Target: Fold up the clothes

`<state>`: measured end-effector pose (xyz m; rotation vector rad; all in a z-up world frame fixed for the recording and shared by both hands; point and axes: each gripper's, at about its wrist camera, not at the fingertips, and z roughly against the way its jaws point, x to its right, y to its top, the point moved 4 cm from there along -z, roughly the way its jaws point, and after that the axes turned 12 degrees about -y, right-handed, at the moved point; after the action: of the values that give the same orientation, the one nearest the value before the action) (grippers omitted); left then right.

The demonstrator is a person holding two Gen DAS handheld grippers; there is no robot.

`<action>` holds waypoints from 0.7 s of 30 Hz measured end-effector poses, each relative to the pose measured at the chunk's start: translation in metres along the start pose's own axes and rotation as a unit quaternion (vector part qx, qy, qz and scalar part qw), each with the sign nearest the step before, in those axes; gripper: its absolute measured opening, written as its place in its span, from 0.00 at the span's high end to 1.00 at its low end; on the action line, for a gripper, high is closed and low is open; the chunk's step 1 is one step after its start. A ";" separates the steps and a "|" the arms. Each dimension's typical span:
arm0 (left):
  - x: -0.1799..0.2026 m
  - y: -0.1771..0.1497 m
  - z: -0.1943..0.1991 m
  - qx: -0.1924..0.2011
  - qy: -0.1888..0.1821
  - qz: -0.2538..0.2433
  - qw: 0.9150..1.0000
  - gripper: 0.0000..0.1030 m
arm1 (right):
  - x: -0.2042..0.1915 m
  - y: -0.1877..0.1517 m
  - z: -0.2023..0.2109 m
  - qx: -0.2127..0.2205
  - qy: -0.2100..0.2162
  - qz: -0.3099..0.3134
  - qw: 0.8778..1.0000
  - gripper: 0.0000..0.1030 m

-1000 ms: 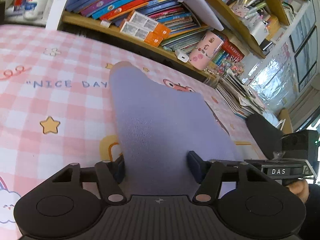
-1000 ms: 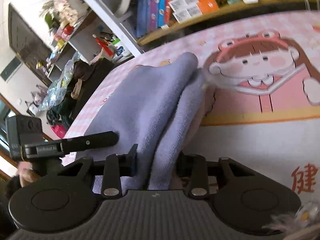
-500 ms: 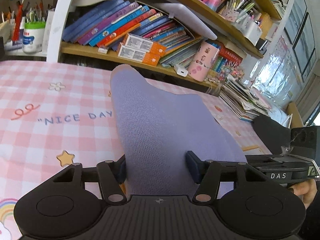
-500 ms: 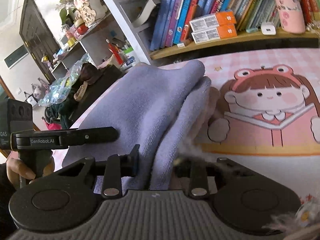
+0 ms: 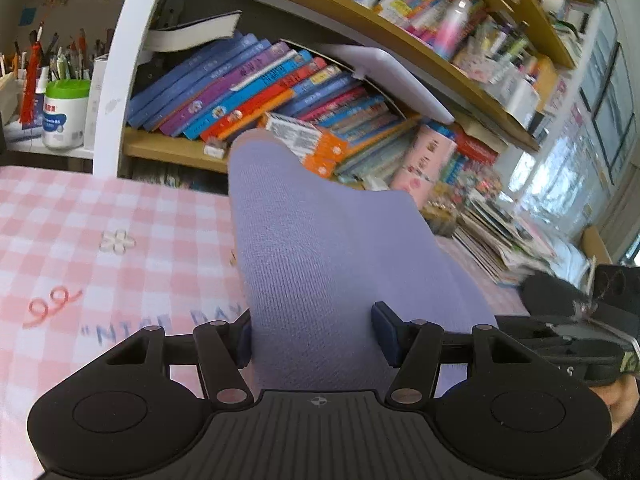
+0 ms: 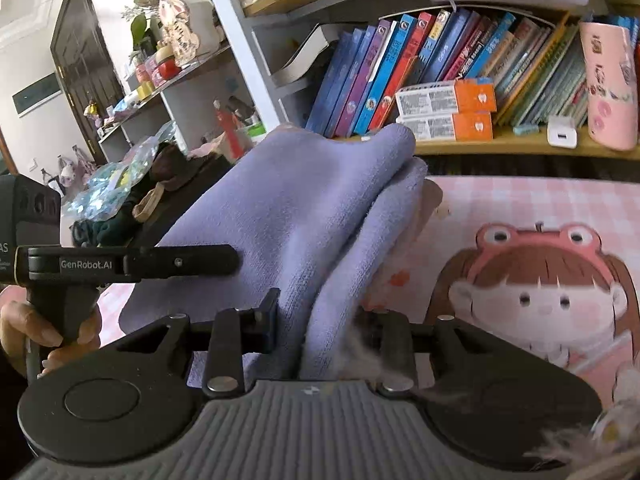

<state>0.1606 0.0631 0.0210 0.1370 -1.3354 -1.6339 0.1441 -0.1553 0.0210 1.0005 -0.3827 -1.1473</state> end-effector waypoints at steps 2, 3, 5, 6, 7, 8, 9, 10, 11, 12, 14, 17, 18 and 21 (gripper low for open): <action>-0.009 0.010 -0.009 0.005 0.005 0.003 1.000 0.44 | 0.002 0.010 -0.012 0.003 -0.004 0.004 1.000 0.71; -0.014 0.015 -0.013 0.008 0.007 0.004 1.000 0.44 | 0.003 0.016 -0.019 0.004 -0.006 0.008 1.000 0.71; -0.025 0.025 -0.022 0.012 0.009 0.010 1.000 0.44 | 0.007 0.027 -0.034 0.003 -0.007 0.008 1.000 0.71; -0.031 0.029 -0.027 0.014 0.010 0.015 1.000 0.44 | 0.009 0.032 -0.042 0.001 -0.007 0.006 1.000 0.71; -0.037 0.033 -0.033 0.015 0.011 0.021 1.000 0.44 | 0.012 0.037 -0.050 0.000 -0.007 0.004 1.000 0.71; -0.043 0.037 -0.038 0.016 0.012 0.027 0.999 0.44 | 0.014 0.042 -0.057 -0.002 -0.008 0.004 1.000 0.71; -0.047 0.039 -0.044 0.018 0.013 0.032 0.999 0.44 | 0.017 0.046 -0.065 -0.004 -0.010 0.006 1.000 0.71; -0.050 0.041 -0.049 0.019 0.014 0.035 0.999 0.44 | 0.021 0.050 -0.072 -0.006 -0.011 0.007 1.000 0.71; -0.053 0.042 -0.054 0.020 0.015 0.038 0.999 0.44 | 0.024 0.053 -0.078 -0.007 -0.013 0.007 1.000 0.71; -0.057 0.044 -0.060 0.021 0.016 0.042 0.999 0.44 | 0.028 0.057 -0.085 -0.009 -0.014 0.005 1.000 0.71; -0.063 0.047 -0.070 0.024 0.018 0.048 0.998 0.44 | 0.037 0.064 -0.097 -0.014 -0.017 0.003 1.000 0.71; -0.073 0.051 -0.086 0.028 0.021 0.057 0.998 0.44 | 0.048 0.070 -0.110 -0.018 -0.021 0.002 1.000 0.71; -0.076 0.053 -0.092 0.029 0.022 0.060 0.998 0.44 | 0.051 0.072 -0.114 -0.019 -0.023 0.002 1.000 0.71; -0.083 0.055 -0.103 0.033 0.025 0.072 0.997 0.44 | 0.060 0.075 -0.125 -0.021 -0.024 -0.005 0.999 0.71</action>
<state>0.2989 0.0572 -0.0139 0.1167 -1.3315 -1.4570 0.3004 -0.1467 0.0016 0.9390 -0.3910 -1.1858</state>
